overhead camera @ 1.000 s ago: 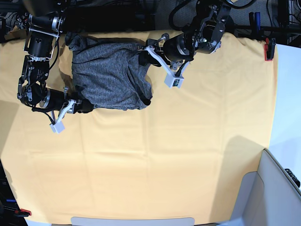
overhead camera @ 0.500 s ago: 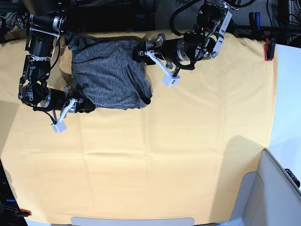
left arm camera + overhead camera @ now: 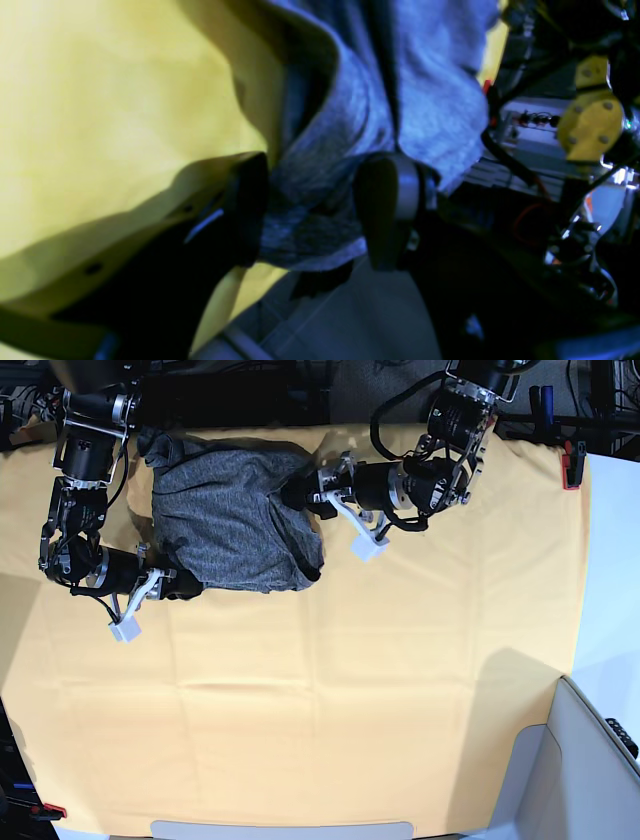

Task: Fold the T-shirt properly
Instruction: 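Lift the shirt with both grippers and pull it toward the left gripper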

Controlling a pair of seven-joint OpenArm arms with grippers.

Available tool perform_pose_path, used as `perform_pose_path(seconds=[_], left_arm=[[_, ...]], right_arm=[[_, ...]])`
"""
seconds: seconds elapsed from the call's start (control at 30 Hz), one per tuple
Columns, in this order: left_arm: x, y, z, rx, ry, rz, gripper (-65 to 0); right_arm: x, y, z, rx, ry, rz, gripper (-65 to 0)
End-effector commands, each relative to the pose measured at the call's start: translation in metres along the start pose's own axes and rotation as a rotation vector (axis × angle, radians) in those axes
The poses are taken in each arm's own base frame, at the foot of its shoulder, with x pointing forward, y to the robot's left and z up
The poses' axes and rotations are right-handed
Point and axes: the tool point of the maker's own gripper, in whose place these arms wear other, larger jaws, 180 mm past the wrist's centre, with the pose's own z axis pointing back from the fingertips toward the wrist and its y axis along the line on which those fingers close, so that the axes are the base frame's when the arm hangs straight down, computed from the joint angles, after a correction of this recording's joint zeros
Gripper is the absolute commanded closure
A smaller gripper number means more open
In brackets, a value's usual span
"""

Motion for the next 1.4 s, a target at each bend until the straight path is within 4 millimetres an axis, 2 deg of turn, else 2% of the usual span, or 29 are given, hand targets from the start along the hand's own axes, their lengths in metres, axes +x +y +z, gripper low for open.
perform_pose_path(seconds=[0.0, 0.3, 0.47, 0.57, 0.73, 0.93, 1.0, 1.07, 1.13, 1.23, 1.37], left_arm=[[0.005, -0.012, 0.003, -0.039, -0.001, -0.016, -31.8], [-0.006, -0.017, -0.001, -0.050, 0.048, -0.018, -31.8], [-0.002, -0.017, -0.001, -0.047, 0.049, -0.022, -31.8], [-0.015, -0.009, -0.012, -0.030, 0.101, -0.008, -31.8], [-0.012, -0.010, -0.021, -0.014, 0.135, -0.036, -31.8], [-0.027, -0.007, -0.030, 0.001, 0.196, -0.045, -31.2], [-0.028, -0.010, -0.032, 0.003, 0.211, -0.069, -28.1], [-0.032, -0.010, -0.034, 0.007, 0.227, -0.080, -22.0], [-0.032, -0.010, -0.033, 0.009, 0.225, -0.079, -13.6], [-0.033, -0.001, -0.034, 0.030, 0.234, -0.056, -0.2], [-0.018, 0.019, -0.029, 0.082, 0.219, -0.040, -0.4]], right_arm=[[-0.003, -0.008, 0.004, -0.043, 0.042, 0.018, -20.7], [-0.004, -0.006, 0.002, -0.037, 0.042, 0.015, -20.7], [-0.004, -0.004, 0.000, -0.031, 0.042, 0.014, -20.7], [-0.004, -0.003, -0.001, -0.028, 0.041, 0.013, -20.7], [-0.005, 0.001, -0.005, -0.016, 0.040, 0.010, -20.6], [-0.005, 0.003, -0.007, -0.013, 0.041, 0.009, -20.4], [-0.005, 0.003, -0.007, -0.013, 0.041, 0.009, -20.4], [-0.005, 0.003, -0.006, -0.015, 0.041, 0.013, -19.4], [-0.007, -0.001, -0.006, -0.034, 0.055, 0.020, -13.9], [-0.007, -0.007, -0.002, -0.092, 0.079, 0.064, -0.6], [-0.012, -0.013, 0.009, -0.180, 0.108, 0.138, -0.5]])
